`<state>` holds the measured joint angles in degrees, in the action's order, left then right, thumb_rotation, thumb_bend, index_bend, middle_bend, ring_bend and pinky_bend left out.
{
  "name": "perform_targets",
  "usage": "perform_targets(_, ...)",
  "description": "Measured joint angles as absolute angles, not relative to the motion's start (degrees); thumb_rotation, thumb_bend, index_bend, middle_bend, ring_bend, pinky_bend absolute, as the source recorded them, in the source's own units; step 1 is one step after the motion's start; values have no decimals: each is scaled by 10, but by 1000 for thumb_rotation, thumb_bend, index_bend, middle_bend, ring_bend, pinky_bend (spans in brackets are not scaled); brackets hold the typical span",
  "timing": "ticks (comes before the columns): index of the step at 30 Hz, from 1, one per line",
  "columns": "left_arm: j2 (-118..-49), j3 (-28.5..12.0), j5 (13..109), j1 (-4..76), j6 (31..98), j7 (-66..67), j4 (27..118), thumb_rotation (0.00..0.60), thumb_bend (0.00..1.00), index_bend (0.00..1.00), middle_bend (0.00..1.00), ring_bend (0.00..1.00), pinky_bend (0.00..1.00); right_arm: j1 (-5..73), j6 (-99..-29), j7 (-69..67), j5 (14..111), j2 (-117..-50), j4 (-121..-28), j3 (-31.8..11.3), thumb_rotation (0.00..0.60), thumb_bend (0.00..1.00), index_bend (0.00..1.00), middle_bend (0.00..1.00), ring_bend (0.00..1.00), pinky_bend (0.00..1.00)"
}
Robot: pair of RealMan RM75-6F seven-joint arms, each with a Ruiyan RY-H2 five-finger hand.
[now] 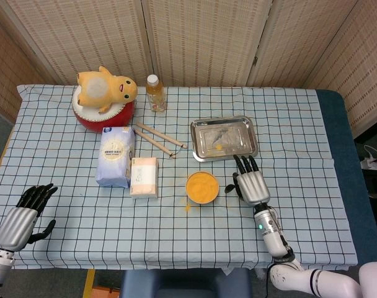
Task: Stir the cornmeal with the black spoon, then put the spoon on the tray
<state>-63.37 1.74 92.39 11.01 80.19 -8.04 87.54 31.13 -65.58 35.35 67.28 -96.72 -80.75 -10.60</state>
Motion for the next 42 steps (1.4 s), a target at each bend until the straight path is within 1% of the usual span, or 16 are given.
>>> perform_targets(5, -632, 18, 925, 110, 804, -85, 875, 600, 417, 0, 0, 0, 48, 321, -667, 377, 666, -958, -840, -122, 600, 373, 610, 0, 0, 0)
perform_targets(9, -630, 18, 925, 110, 805, -93, 875, 600, 417, 0, 0, 0, 48, 336, -666, 394, 661, -968, -848, -130, 600, 373, 610, 0, 0, 0)
perform_targets(15, -627, 21, 932, 112, 803, -110, 871, 600, 416, 0, 0, 0, 49, 382, -652, 435, 634, -1034, -811, -152, 600, 373, 609, 0, 0, 0)
perform_targets(20, -623, 22, 932, 114, 801, -125, 867, 600, 417, 0, 0, 0, 54, 412, -647, 463, 617, -1083, -765, -158, 600, 373, 598, 0, 0, 0)
perform_targets(24, -622, 24, 937, 115, 802, -131, 865, 600, 416, 0, 0, 0, 55, 421, -647, 478, 607, -1102, -747, -153, 600, 373, 513, 0, 0, 0)
perform_targets(28, -621, 24, 938, 114, 806, -135, 864, 600, 416, 0, 0, 0, 55, 422, -648, 487, 602, -1102, -751, -145, 600, 373, 442, 0, 0, 0)
perform_targets(31, -621, 24, 940, 114, 808, -136, 864, 600, 417, 0, 0, 0, 55, 419, -652, 495, 601, -1095, -764, -138, 600, 373, 417, 0, 0, 0)
perform_targets(38, -622, 26, 945, 112, 814, -135, 864, 600, 418, 0, 0, 0, 55, 404, -677, 504, 609, -1061, -813, -122, 600, 373, 410, 0, 0, 0)
perform_targets(42, -622, 27, 946, 111, 815, -132, 863, 600, 416, 0, 0, 0, 57, 392, -692, 493, 614, -1035, -833, -121, 600, 373, 416, 0, 0, 0)
